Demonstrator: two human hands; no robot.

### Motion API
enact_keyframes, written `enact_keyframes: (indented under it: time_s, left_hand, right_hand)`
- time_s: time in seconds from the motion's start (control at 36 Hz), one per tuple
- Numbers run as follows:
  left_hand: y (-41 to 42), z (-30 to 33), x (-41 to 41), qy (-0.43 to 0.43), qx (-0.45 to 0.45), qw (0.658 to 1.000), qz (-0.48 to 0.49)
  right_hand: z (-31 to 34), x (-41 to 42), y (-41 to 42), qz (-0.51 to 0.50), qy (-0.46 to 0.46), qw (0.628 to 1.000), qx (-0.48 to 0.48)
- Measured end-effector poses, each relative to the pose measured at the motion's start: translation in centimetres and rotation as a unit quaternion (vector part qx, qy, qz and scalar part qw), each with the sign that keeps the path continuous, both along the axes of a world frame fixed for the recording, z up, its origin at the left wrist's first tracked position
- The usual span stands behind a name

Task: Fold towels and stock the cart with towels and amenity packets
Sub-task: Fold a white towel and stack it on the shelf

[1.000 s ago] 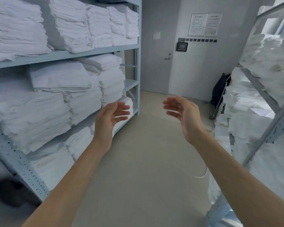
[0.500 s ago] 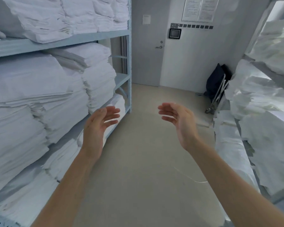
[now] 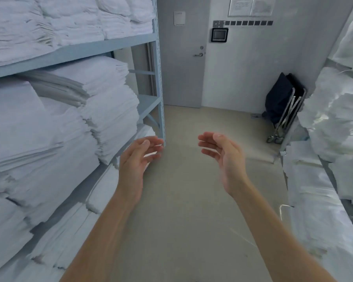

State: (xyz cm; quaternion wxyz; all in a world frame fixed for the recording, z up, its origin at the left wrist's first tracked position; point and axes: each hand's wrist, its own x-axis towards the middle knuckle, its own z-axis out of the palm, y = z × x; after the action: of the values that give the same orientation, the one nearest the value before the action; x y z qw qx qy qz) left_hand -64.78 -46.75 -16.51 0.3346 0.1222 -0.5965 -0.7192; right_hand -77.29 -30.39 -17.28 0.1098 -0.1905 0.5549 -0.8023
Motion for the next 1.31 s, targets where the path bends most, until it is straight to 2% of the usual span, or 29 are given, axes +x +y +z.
enact_keyframes:
  time_s: [0.19,0.36,0.64,0.94,1.31]
  left_hand:
    - [-5.9,1.2,-11.4,-0.031,-0.022,0.999,0.039]
    - [-9.6,0.6,-17.9,-0.045,0.006,0.999,0.03]
    - [-17.3,-2.0,-29.8,-0.054,0.01,0.994,0.096]
    - [-29.2,-6.4,-46.8,-0.037,0.112,0.989,0.093]
    - [-42.5,-4.7,-60.7,-0.019,0.088,0.991,0.104]
  right_hand:
    - [0.1,-12.5,-6.8,0.044,-0.01,0.999,-0.015]
    - [-0.2,-19.9,-11.3,0.073,-0.022,0.997,-0.006]
    - [-2.4,-31.8,-19.6,0.097,-0.029,0.995,0.026]
    - [-5.1,-48.0,-32.4,0.11,-0.058,0.989,0.083]
    - [-3.1,-62.2,-46.5,0.141,-0.052,0.987,0.052]
